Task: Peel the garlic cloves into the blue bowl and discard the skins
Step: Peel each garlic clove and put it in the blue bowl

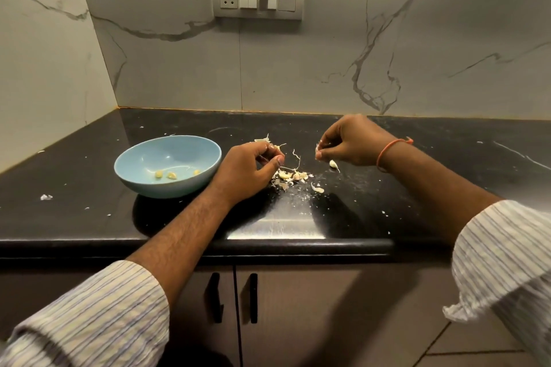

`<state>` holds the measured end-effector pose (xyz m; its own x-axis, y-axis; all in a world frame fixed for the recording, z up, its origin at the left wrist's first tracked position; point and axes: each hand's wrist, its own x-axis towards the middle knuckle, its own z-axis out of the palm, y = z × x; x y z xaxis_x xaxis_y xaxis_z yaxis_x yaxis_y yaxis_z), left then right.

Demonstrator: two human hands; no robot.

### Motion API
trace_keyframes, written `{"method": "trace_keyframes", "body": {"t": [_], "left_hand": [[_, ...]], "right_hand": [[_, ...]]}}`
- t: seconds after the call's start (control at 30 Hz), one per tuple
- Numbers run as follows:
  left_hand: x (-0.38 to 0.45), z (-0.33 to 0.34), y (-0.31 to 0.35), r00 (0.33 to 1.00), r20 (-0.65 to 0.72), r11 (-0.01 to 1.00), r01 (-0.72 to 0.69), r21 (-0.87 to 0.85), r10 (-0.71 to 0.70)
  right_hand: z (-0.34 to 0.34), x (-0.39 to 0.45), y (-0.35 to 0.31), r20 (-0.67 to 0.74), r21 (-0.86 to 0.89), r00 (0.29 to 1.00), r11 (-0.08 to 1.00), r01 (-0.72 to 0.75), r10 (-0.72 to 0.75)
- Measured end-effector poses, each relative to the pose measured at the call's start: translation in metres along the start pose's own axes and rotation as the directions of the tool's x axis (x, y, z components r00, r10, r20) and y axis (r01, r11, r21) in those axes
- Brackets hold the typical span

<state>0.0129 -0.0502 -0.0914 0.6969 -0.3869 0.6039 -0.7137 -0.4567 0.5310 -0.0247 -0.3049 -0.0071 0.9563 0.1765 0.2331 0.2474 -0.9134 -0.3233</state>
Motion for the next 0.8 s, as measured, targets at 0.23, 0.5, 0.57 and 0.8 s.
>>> {"method": "trace_keyframes", "body": {"t": [0.23, 0.5, 0.57, 0.8], "left_hand": [[-0.001, 0.0, 0.001, 0.999, -0.022, 0.999, -0.035, 0.003, 0.035], [-0.004, -0.001, 0.004, 0.995, -0.054, 0.995, -0.082, -0.049, 0.08], [-0.003, -0.002, 0.001, 0.993, -0.068, 0.994, -0.099, -0.042, 0.096], [0.001, -0.003, 0.0, 0.992, -0.097, 0.996, -0.087, -0.015, 0.085]], "right_hand": [[0.019, 0.004, 0.0, 0.056, -0.326, 0.996, 0.942, 0.086, -0.071], [0.056, -0.003, -0.012, -0.087, 0.541, 0.996, 0.839, 0.066, -0.022], [0.065, -0.003, -0.012, -0.101, 0.638, 0.995, 0.767, 0.066, -0.002], [0.078, -0.005, -0.017, -0.205, 0.655, 0.979, 0.741, 0.146, -0.012]]}}
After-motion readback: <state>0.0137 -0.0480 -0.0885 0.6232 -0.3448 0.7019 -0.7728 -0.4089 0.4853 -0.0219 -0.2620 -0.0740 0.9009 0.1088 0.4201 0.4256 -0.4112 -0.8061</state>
